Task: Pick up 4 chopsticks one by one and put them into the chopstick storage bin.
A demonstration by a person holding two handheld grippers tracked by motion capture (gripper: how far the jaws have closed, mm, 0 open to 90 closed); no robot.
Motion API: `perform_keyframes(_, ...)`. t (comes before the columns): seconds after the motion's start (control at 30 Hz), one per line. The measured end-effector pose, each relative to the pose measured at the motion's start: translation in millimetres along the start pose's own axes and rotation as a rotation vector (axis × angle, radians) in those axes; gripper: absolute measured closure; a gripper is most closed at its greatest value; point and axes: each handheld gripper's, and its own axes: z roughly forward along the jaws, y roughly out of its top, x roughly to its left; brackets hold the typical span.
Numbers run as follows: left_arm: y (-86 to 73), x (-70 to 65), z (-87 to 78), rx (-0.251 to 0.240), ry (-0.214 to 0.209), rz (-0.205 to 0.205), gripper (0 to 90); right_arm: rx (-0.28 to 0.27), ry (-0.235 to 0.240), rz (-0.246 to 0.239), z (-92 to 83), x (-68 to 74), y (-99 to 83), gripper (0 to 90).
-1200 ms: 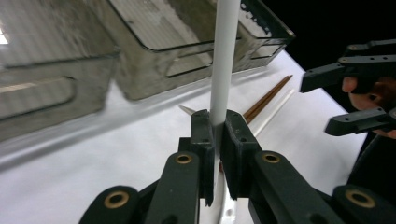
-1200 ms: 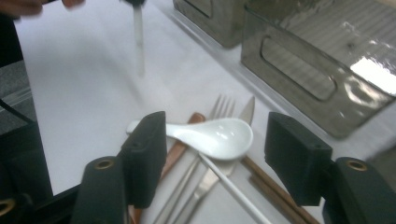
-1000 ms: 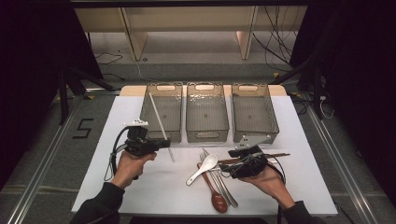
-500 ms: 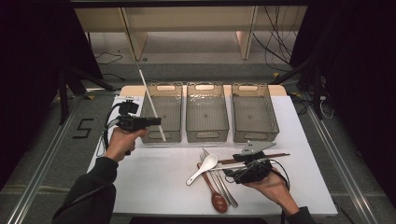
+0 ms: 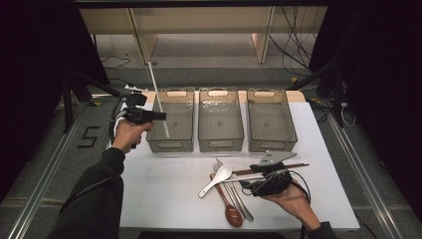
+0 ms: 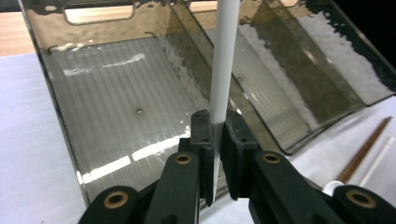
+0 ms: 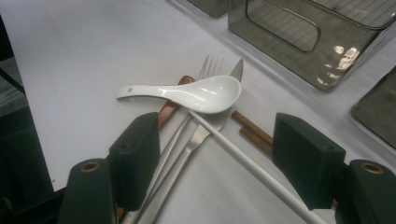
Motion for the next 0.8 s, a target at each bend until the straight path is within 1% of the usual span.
perform_keyframes(0.07,0.8,2.9,4.7,0.012,0.019,0.0,83.1,-0.005,0.001,0.001,-0.3,0.2,0.0,33.4)
perform_keyframes(0.2,1.1,8.9,12.6,0.035,0.041,-0.007,83.1,-0.004,0.004,-0.003,-0.3,1.4,-0.3,32.9)
perform_keyframes(0.3,-0.3,11.0,17.5,0.06,0.068,0.008,83.1,-0.004,0.007,-0.003,-0.2,1.7,-0.7,32.3)
perform_keyframes(0.37,-1.5,12.0,20.2,0.072,0.076,0.011,83.1,-0.005,0.007,-0.003,-0.4,1.5,-1.1,32.0)
perform_keyframes(0.53,-5.6,14.4,25.0,0.092,0.092,0.019,83.1,-0.006,0.006,-0.001,-0.9,1.2,-1.5,31.7)
perform_keyframes(0.67,-8.9,15.9,28.6,0.107,0.095,0.02,83.0,-0.005,0.006,-0.001,-0.8,1.4,-1.8,31.7)
perform_keyframes(0.8,-11.6,17.9,30.1,0.101,0.092,0.009,83.0,-0.004,0.006,0.0,-0.8,1.4,-2.0,31.7)
